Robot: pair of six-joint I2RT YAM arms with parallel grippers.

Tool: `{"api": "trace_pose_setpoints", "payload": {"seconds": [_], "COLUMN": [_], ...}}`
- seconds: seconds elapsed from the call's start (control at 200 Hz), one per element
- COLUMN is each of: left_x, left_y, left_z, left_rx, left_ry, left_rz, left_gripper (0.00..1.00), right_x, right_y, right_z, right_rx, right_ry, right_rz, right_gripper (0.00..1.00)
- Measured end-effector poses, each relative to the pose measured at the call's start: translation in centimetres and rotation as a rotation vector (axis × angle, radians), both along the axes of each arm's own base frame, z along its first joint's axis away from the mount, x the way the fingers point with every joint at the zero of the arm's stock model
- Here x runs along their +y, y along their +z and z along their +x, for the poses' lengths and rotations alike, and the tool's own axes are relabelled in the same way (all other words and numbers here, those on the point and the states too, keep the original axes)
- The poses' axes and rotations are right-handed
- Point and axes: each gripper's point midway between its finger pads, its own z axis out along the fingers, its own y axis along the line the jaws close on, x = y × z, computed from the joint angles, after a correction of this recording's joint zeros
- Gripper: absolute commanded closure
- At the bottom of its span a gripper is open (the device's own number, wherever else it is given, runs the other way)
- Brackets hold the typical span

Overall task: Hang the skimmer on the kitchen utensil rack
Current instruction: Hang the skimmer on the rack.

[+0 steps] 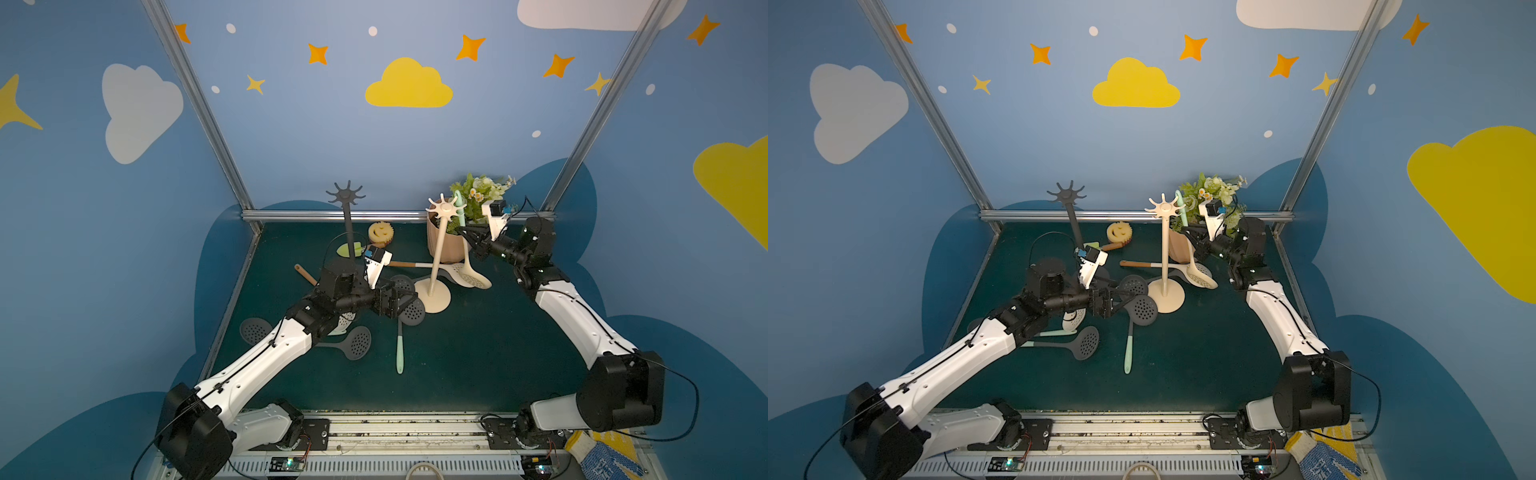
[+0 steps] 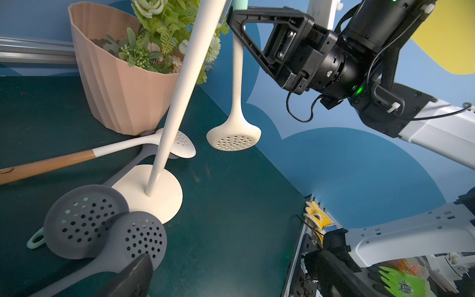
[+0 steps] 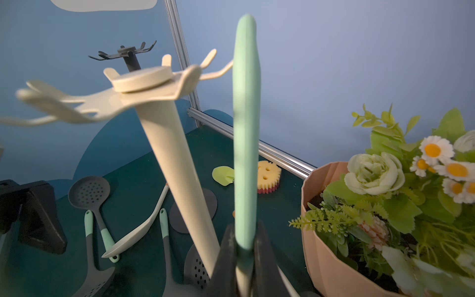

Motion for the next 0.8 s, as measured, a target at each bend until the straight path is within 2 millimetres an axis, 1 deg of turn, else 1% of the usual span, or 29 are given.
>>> {"api": "trace_pose_setpoints", "payload": {"seconds": [0.26, 0.621, 0.796], "left_x": [-0.1, -0.1, -0.2], "left_y": [-0.1, -0.2, -0.4], "left_z": [0.0, 0.0, 0.1], "left_rx": [0.004, 0.007, 0.015], "left_ry": [-0.002, -0.002, -0.005], "left_rz": [0.001, 0.001, 0.002], "left_gripper": [0.00, 0.00, 0.00], "right_x": [0.1, 0.6, 0.7], "right_y": [0.1, -0.9, -1.0], "right_z": [-0.2, -0.3, -0.1], "right_rx": [-0.033, -0.099, -0.127], "right_ry": [-0.018, -0.043, -0.058], "right_rz": [-0.037, -0.123, -0.153], "right_gripper": [0.96, 0.95, 0.91]}}
